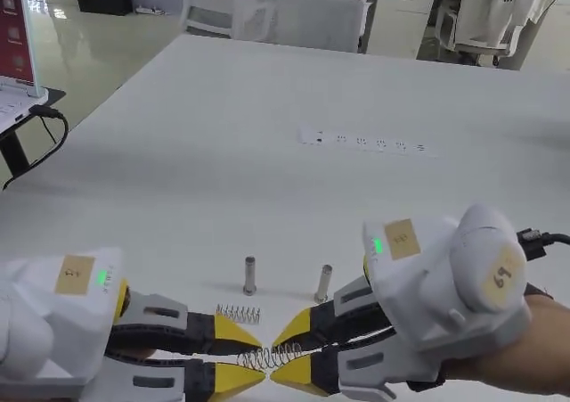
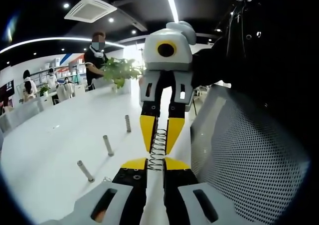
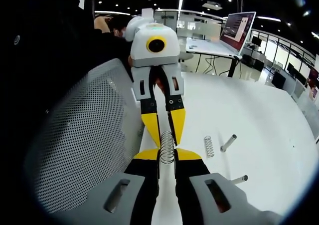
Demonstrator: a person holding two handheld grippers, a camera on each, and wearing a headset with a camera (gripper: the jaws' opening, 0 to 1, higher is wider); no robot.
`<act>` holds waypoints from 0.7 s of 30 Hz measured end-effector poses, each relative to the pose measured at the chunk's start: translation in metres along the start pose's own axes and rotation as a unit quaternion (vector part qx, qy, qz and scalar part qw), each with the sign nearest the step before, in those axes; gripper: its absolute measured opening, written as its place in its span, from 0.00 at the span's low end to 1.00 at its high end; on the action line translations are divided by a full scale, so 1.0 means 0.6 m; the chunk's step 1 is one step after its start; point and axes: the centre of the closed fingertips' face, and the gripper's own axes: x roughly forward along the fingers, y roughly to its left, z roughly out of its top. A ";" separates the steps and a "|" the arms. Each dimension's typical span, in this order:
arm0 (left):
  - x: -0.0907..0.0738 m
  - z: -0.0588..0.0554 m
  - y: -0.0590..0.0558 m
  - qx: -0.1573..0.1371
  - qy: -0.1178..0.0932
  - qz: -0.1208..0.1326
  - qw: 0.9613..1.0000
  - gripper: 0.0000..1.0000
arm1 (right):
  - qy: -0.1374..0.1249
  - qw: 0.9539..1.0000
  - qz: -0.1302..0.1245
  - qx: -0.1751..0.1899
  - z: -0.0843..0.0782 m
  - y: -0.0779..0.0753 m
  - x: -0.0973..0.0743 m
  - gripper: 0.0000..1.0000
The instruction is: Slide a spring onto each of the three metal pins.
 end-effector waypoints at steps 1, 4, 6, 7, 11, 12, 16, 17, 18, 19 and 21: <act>0.000 -0.001 -0.001 0.001 0.001 -0.001 1.000 0.04 | 0.000 1.000 0.000 0.000 0.002 0.000 0.000 0.09; 0.000 -0.002 -0.001 0.003 0.003 0.000 1.000 0.03 | 0.000 1.000 0.002 0.003 0.009 0.001 -0.002 0.09; 0.000 -0.001 -0.001 0.002 0.002 -0.001 1.000 0.03 | 0.004 1.000 0.001 -0.001 0.012 0.002 -0.003 0.09; 0.001 -0.001 -0.001 0.003 0.003 -0.001 1.000 0.03 | 0.005 1.000 0.003 -0.002 0.014 0.003 -0.004 0.09; 0.001 -0.002 -0.004 0.005 0.003 -0.004 1.000 0.03 | 0.011 1.000 0.005 0.001 0.018 0.006 -0.005 0.09; 0.002 -0.001 -0.005 0.005 0.003 -0.005 1.000 0.03 | 0.014 1.000 0.006 0.001 0.018 0.007 -0.005 0.09; 0.002 -0.001 -0.006 0.006 0.003 -0.006 1.000 0.03 | 0.033 0.999 0.006 0.003 0.019 0.007 -0.006 0.09; 0.003 -0.001 -0.006 0.006 0.003 -0.006 1.000 0.03 | 0.039 0.999 0.007 0.006 0.018 0.007 -0.007 0.09; 0.003 -0.001 -0.007 0.006 0.003 -0.007 1.000 0.03 | 0.047 0.999 0.006 0.014 0.017 0.007 -0.006 0.09; 0.003 -0.001 -0.007 0.007 0.004 -0.006 1.000 0.03 | 0.050 0.999 0.006 0.016 0.016 0.006 -0.006 0.09; 0.003 -0.002 -0.006 0.007 0.005 -0.006 1.000 0.03 | 0.051 0.999 0.006 0.015 0.020 0.006 -0.006 0.09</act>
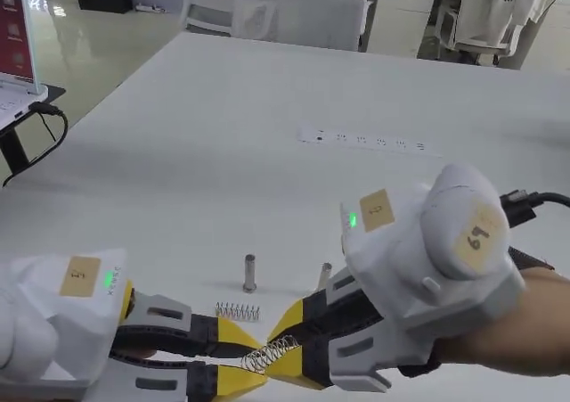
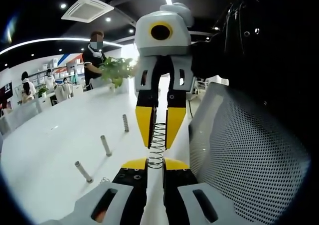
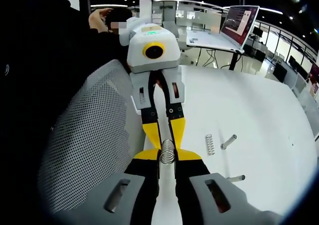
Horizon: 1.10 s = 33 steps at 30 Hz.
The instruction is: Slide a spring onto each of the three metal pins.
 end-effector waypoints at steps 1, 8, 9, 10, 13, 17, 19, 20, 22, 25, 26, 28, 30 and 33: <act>0.000 0.000 0.000 0.000 0.000 0.000 1.000 0.03 | 0.004 1.000 0.000 0.000 0.000 0.000 0.000 0.09; 0.001 0.001 0.001 0.001 -0.002 0.000 1.000 0.03 | 0.028 1.000 0.001 -0.008 0.003 -0.001 0.001 0.09; 0.001 0.001 0.001 0.002 -0.002 0.000 1.000 0.03 | 0.032 0.999 0.001 -0.008 0.003 -0.001 0.001 0.09; 0.001 0.001 0.001 0.002 -0.002 0.000 1.000 0.03 | 0.036 0.999 0.002 -0.009 0.003 -0.002 0.002 0.09; 0.001 0.000 0.003 0.001 -0.002 0.000 1.000 0.03 | 0.046 0.999 0.003 -0.010 0.003 -0.003 0.002 0.09; 0.001 0.000 0.004 0.001 -0.004 -0.001 1.000 0.03 | 0.055 0.998 0.005 -0.017 0.007 -0.003 0.003 0.09; 0.002 -0.001 0.005 0.001 -0.003 -0.001 1.000 0.03 | 0.061 0.998 0.006 -0.017 0.005 -0.004 0.004 0.09; 0.003 -0.001 0.005 0.001 -0.003 -0.001 1.000 0.03 | 0.063 0.998 0.006 -0.018 0.004 -0.005 0.004 0.09; 0.003 -0.003 0.005 0.001 -0.001 -0.002 1.000 0.03 | 0.067 0.998 0.007 -0.018 0.002 -0.004 0.004 0.09; 0.004 -0.003 0.005 -0.001 -0.001 -0.003 1.000 0.03 | 0.072 0.997 0.008 -0.019 0.001 -0.004 0.005 0.09; 0.004 -0.004 0.005 -0.002 -0.001 -0.003 1.000 0.03 | 0.072 0.997 0.008 -0.020 0.000 -0.004 0.005 0.09; 0.005 -0.004 0.006 -0.003 -0.001 -0.003 1.000 0.03 | 0.075 0.997 0.007 -0.021 0.000 -0.004 0.005 0.09; 0.005 -0.008 0.006 -0.004 0.005 -0.003 1.000 0.03 | 0.074 0.997 0.008 -0.020 0.001 -0.005 0.004 0.09; 0.005 -0.011 0.006 -0.007 0.006 -0.003 1.000 0.04 | 0.074 0.997 0.008 -0.018 0.001 -0.006 0.003 0.09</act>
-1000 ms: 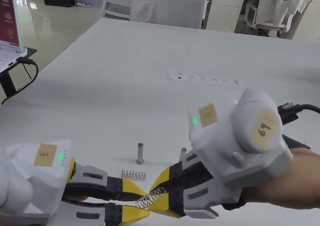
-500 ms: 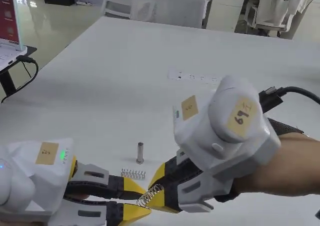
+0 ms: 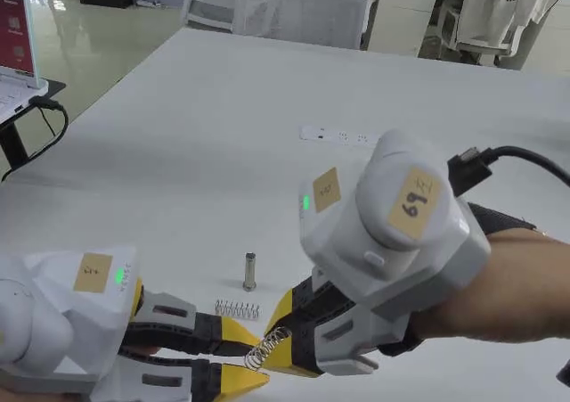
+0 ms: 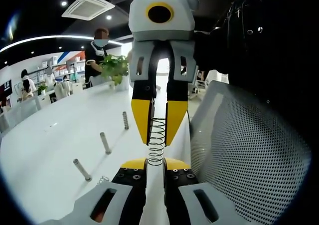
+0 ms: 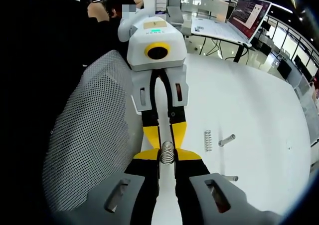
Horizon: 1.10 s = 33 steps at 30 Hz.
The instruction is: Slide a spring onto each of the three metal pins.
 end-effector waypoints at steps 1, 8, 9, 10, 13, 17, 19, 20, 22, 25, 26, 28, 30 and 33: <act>0.000 0.000 0.001 -0.001 -0.001 0.001 1.000 0.05 | 0.002 1.000 -0.002 -0.001 -0.002 -0.002 -0.001 0.09; -0.001 -0.008 0.009 -0.013 -0.002 0.013 1.000 0.10 | 0.012 1.000 -0.005 0.004 -0.012 -0.007 -0.006 0.09; -0.001 -0.009 0.010 -0.015 -0.002 0.014 1.000 0.11 | 0.015 1.000 -0.005 0.005 -0.015 -0.008 -0.007 0.09; -0.002 -0.012 0.012 -0.016 -0.002 0.015 1.000 0.12 | 0.018 1.000 -0.006 0.006 -0.017 -0.009 -0.008 0.09; -0.004 -0.017 0.016 -0.020 -0.003 0.020 1.000 0.15 | 0.023 1.000 -0.009 0.008 -0.022 -0.016 -0.014 0.09; -0.008 -0.025 0.022 -0.026 -0.003 0.027 0.999 0.18 | 0.032 0.999 -0.016 0.014 -0.032 -0.030 -0.025 0.09; -0.010 -0.029 0.023 -0.030 -0.003 0.028 0.999 0.19 | 0.036 0.999 -0.025 0.016 -0.038 -0.040 -0.031 0.09; -0.011 -0.031 0.024 -0.032 -0.003 0.030 0.999 0.20 | 0.038 0.999 -0.026 0.018 -0.041 -0.043 -0.034 0.09; -0.013 -0.036 0.026 -0.037 -0.002 0.033 0.999 0.22 | 0.040 0.998 -0.030 0.024 -0.045 -0.052 -0.041 0.09; -0.016 -0.041 0.029 -0.043 -0.003 0.040 0.998 0.24 | 0.045 0.998 -0.044 0.031 -0.055 -0.069 -0.052 0.09; -0.017 -0.042 0.030 -0.044 -0.004 0.042 0.998 0.25 | 0.050 0.997 -0.050 0.032 -0.060 -0.076 -0.056 0.09; -0.020 -0.044 0.033 -0.048 -0.005 0.049 0.998 0.27 | 0.052 0.997 -0.056 0.035 -0.064 -0.085 -0.063 0.09; -0.022 -0.046 0.036 -0.052 -0.007 0.055 0.997 0.29 | 0.050 0.996 -0.060 0.040 -0.066 -0.093 -0.068 0.09; -0.025 -0.049 0.040 -0.057 -0.008 0.063 0.996 0.33 | 0.056 0.995 -0.070 0.042 -0.072 -0.108 -0.078 0.09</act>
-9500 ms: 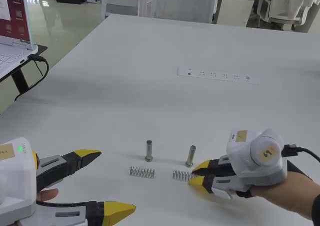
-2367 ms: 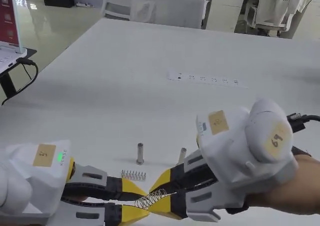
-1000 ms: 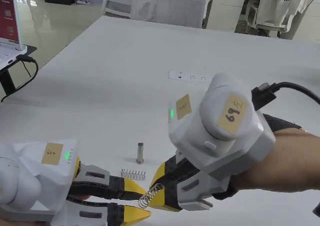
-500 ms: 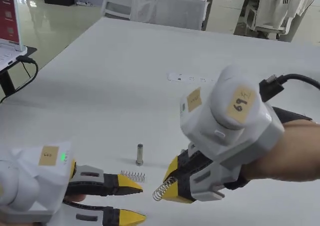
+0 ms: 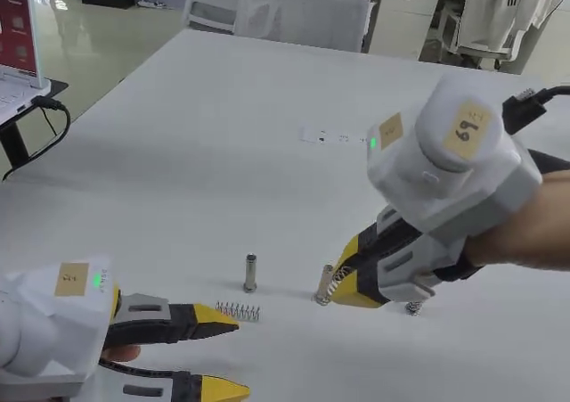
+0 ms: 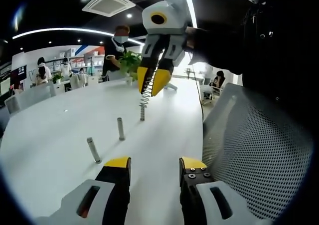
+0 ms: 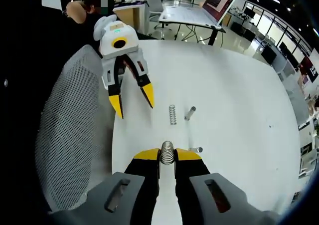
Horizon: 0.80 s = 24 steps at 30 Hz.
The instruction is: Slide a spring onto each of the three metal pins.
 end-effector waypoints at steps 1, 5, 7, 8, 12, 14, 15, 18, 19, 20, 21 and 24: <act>0.000 0.001 0.001 -0.001 -0.001 0.005 1.000 0.35 | 0.000 1.000 -0.001 0.003 -0.001 -0.005 -0.002 0.09; -0.001 0.001 0.003 -0.008 -0.002 0.016 1.000 0.39 | 0.003 1.000 -0.008 0.007 -0.006 -0.019 -0.005 0.09; -0.002 0.000 0.006 -0.013 -0.005 0.023 1.000 0.41 | 0.003 1.000 -0.009 0.009 -0.007 -0.025 -0.006 0.09; -0.003 0.000 0.008 -0.014 -0.006 0.026 1.000 0.42 | 0.004 1.000 -0.009 0.010 -0.008 -0.027 -0.007 0.09; -0.010 -0.003 0.018 -0.025 -0.015 0.043 0.999 0.45 | 0.006 1.000 -0.015 0.013 -0.009 -0.039 -0.009 0.09; -0.013 -0.005 0.022 -0.028 -0.015 0.050 0.998 0.48 | 0.009 1.000 -0.016 0.013 -0.012 -0.043 -0.008 0.09; -0.015 -0.006 0.023 -0.028 -0.016 0.052 0.998 0.48 | 0.011 1.000 -0.018 0.012 -0.013 -0.046 -0.008 0.09; -0.019 -0.010 0.027 -0.031 -0.016 0.060 0.998 0.51 | 0.017 1.000 -0.020 0.010 -0.018 -0.054 -0.006 0.09; -0.020 -0.012 0.029 -0.031 -0.017 0.063 0.997 0.52 | 0.018 1.000 -0.020 0.011 -0.018 -0.056 -0.005 0.09; -0.021 -0.012 0.030 -0.032 -0.017 0.064 0.997 0.52 | 0.018 1.000 -0.019 0.011 -0.018 -0.057 -0.004 0.09; -0.022 -0.013 0.031 -0.032 -0.017 0.067 0.997 0.53 | 0.020 1.000 -0.019 0.012 -0.019 -0.059 -0.003 0.09; -0.024 -0.017 0.036 -0.030 -0.016 0.076 0.997 0.58 | 0.028 0.999 -0.022 0.009 -0.021 -0.066 0.000 0.09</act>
